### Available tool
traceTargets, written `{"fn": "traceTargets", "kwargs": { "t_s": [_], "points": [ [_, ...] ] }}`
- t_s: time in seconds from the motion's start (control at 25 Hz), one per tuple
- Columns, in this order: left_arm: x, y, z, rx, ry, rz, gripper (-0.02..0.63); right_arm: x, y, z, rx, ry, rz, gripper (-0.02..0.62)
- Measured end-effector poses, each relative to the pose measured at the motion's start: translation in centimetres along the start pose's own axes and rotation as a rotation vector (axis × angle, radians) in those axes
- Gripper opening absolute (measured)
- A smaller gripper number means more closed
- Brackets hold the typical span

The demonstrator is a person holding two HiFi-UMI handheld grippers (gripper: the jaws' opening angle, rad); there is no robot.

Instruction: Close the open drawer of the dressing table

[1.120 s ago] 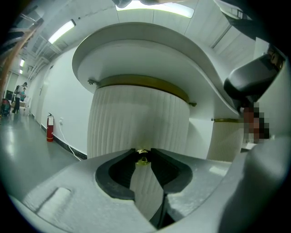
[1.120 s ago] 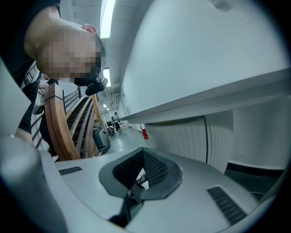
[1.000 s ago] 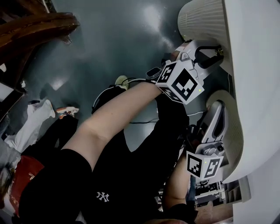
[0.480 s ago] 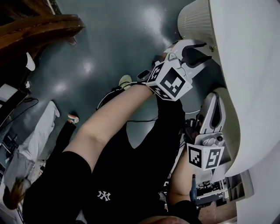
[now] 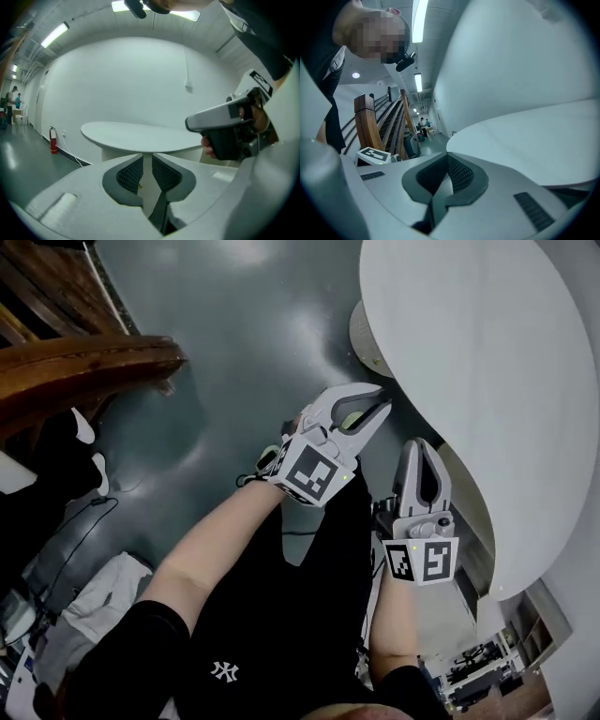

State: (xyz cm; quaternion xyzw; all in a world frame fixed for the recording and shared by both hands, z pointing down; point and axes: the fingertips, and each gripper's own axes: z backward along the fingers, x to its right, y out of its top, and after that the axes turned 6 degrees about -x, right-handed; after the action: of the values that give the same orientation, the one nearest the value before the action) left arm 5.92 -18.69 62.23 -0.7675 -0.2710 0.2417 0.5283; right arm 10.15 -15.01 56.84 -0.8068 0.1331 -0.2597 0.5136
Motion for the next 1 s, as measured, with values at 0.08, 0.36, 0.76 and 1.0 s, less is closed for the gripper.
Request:
{"fn": "traceTargets", "kwargs": {
  "t_s": [0.08, 0.36, 0.76, 1.0],
  "points": [
    [0.3, 2.5, 1.6, 0.012, 0.007, -0.008, 0.049, -0.5, 1.6, 0.5, 0.017, -0.009, -0.006, 0.015],
    [3.1, 9.9, 7.6, 0.025, 0.008, -0.021, 0.014, -3.6, 6.0, 3.7, 0.023, -0.036, 0.009, 0.015],
    [4.7, 19.3, 13.1, 0.059, -0.011, 0.006, 0.011, -8.3, 13.7, 6.6, 0.071, -0.033, 0.053, 0.015],
    [6.2, 23.3, 15.0, 0.058, -0.015, -0.024, 0.011, -9.9, 17.8, 8.9, 0.102, -0.019, 0.110, 0.015]
  ]
}}
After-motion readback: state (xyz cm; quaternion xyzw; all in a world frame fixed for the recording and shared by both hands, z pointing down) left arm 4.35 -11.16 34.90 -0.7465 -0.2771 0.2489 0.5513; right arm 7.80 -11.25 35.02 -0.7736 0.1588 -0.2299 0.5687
